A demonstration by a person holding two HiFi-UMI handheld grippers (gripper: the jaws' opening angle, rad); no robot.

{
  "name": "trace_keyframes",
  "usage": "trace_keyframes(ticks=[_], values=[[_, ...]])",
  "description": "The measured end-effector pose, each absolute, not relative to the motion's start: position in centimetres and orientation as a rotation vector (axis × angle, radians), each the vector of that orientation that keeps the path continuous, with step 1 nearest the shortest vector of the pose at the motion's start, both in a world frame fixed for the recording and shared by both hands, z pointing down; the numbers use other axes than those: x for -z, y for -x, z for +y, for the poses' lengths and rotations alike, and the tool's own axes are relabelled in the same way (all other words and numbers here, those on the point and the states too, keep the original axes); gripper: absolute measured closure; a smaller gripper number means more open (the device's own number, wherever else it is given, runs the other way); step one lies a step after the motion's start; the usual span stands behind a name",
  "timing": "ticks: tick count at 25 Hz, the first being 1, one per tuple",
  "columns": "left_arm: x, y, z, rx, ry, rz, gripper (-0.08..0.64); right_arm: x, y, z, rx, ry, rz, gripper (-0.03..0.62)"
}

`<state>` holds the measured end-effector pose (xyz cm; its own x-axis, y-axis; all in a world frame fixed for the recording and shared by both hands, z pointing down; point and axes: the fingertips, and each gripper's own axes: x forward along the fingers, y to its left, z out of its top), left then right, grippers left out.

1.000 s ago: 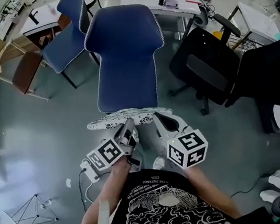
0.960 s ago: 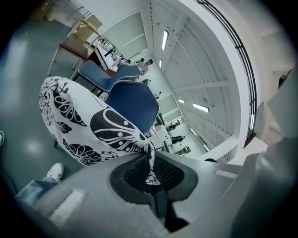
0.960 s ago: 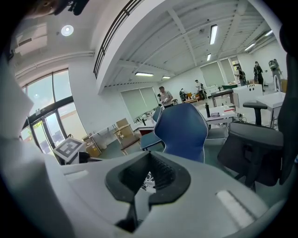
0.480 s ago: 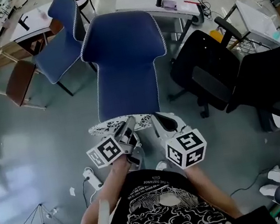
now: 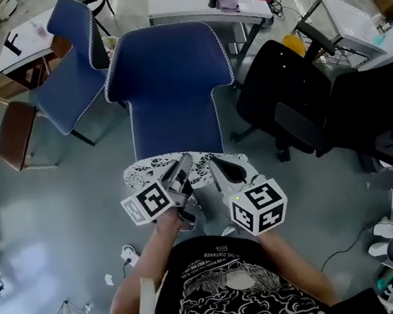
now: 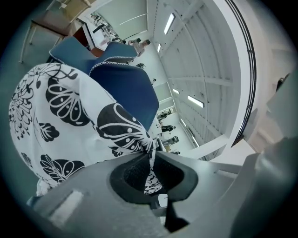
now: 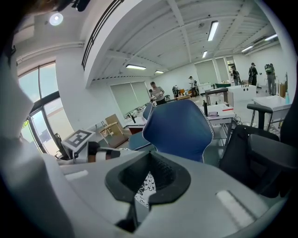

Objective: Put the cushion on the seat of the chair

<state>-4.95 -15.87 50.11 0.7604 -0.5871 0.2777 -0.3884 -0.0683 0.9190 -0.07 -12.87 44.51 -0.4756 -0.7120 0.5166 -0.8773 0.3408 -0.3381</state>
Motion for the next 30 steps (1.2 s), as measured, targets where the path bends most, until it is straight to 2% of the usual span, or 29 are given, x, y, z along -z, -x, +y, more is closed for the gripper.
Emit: trace_keyframes(ticks=[14, 30], values=[[-52.7, 3.4, -21.6, 0.165, -1.689, -0.722, 0.537, -46.1, -0.8, -17.9, -0.851, -1.488, -2.288, 0.594], [-58.9, 2.9, -29.4, 0.203, -1.565, -0.907, 0.535, -51.9, -2.2, -24.7, -0.919, -1.237, -2.320, 0.594]])
